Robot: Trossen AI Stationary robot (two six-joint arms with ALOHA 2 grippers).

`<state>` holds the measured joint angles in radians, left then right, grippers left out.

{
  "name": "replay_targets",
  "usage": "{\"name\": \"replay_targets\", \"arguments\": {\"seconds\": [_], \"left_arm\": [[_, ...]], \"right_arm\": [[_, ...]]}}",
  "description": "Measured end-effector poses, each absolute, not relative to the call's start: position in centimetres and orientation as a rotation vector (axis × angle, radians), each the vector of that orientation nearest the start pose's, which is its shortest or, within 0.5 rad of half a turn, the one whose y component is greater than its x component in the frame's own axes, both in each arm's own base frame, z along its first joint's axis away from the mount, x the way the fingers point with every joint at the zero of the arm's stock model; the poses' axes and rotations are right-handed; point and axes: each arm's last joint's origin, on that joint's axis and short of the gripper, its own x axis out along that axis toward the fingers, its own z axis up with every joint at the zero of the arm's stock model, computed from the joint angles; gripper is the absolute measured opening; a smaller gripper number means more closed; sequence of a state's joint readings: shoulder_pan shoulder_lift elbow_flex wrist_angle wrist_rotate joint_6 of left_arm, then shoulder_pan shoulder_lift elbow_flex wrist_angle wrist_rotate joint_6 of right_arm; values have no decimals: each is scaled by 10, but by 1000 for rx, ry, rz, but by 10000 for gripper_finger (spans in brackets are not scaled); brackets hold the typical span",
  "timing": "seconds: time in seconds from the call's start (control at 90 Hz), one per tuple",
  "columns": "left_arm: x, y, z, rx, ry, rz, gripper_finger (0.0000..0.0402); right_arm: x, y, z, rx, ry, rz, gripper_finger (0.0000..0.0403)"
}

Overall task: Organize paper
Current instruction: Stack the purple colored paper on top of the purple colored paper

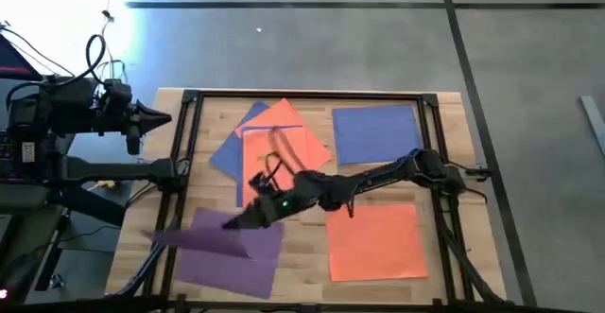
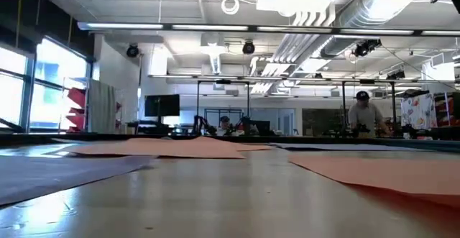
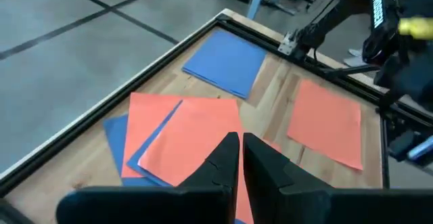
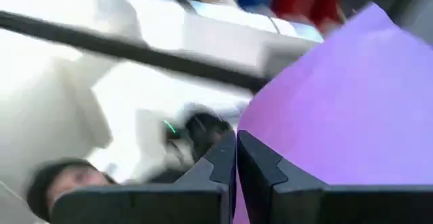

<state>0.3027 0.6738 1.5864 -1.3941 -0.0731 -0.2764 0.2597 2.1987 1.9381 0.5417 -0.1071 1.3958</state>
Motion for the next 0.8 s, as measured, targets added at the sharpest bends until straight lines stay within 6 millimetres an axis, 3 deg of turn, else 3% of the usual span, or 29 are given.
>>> {"name": "replay_targets", "arguments": {"seconds": [0.078,0.222,0.289,0.467,0.678,0.8], "left_arm": [[1,3,454,-312,428,441,0],[1,3,454,-304,430,446,0],[1,3,454,-302,431,446,0],[1,3,454,-299,431,454,0],[1,3,454,-298,431,455,0],[1,3,454,-298,430,455,0]], "right_arm": [[505,134,320,1412,142,336,0],[498,130,251,1407,580,-82,0],[490,129,233,1373,721,-166,0],[480,129,221,1300,878,-242,0],[475,124,213,1294,939,-348,0],[481,124,216,1335,880,-302,0]]}}
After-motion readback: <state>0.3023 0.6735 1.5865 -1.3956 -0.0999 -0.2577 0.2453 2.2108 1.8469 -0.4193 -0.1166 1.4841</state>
